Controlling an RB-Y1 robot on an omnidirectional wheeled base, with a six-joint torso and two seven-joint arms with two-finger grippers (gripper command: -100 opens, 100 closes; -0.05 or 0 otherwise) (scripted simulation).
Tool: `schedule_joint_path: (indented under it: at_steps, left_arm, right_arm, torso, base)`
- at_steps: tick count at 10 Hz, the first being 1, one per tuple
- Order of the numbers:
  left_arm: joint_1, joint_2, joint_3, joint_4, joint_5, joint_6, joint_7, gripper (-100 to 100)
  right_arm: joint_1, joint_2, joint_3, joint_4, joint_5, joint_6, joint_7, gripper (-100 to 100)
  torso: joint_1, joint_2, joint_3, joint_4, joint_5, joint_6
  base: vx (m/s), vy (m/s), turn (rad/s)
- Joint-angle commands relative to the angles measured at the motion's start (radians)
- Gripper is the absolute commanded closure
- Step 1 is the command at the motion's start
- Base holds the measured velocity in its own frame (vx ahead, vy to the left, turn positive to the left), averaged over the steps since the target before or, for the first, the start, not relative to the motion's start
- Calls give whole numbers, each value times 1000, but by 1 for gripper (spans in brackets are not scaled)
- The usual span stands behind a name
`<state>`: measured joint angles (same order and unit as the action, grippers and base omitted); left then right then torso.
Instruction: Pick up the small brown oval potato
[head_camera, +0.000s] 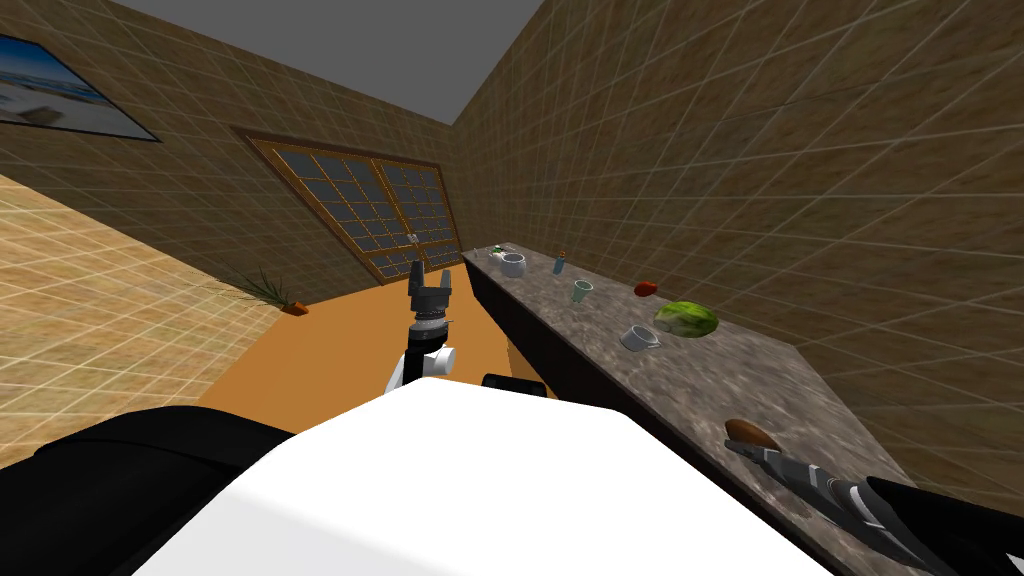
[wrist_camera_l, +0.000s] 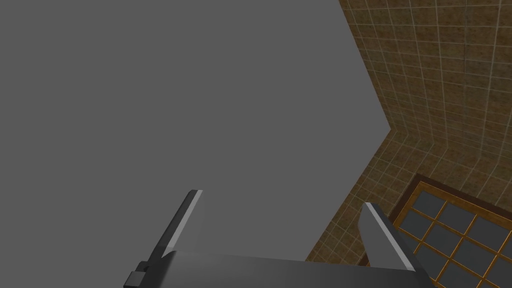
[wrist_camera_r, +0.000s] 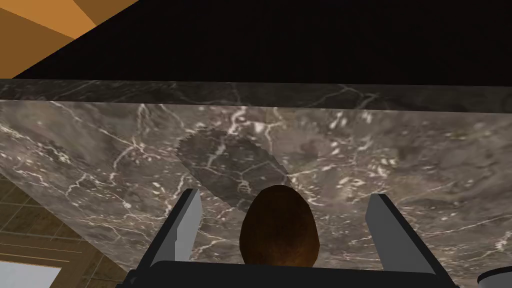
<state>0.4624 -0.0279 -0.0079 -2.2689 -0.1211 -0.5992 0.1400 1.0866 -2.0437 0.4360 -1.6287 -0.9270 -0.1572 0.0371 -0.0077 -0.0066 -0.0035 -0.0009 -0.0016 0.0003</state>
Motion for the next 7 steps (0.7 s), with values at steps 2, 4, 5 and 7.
schedule_joint_path:
  at_steps: [2, 4, 5, 7]
  left_arm:
    - [0, 0, 0, 0, 0, 0, 0, 0]
    - [0, 0, 0, 0, 0, 0, 0, 0]
    - [0, 0, 0, 0, 0, 0, 0, 0]
    - [0, 0, 0, 0, 0, 0, 0, 0]
  right_arm:
    - [25, -5, -34, 13, 14, 5, -9, -100]
    - [25, 28, -40, 23, 34, 14, -7, -100]
    - [23, 44, -39, 27, 43, 18, -4, -100]
    - [20, 77, -39, 34, 60, 26, 3, -100]
  torso:
    - [-3, -3, -2, -1, -1, 1]
    - [6, 4, 2, 1, 1, 1]
    - [7, 5, 3, 1, 1, 1]
    - [8, 6, 3, 1, 1, 1]
  base:
    - [106, -120, 62]
    - [17, -13, 29]
    - [30, -9, 51]
    - [18, -1, 26]
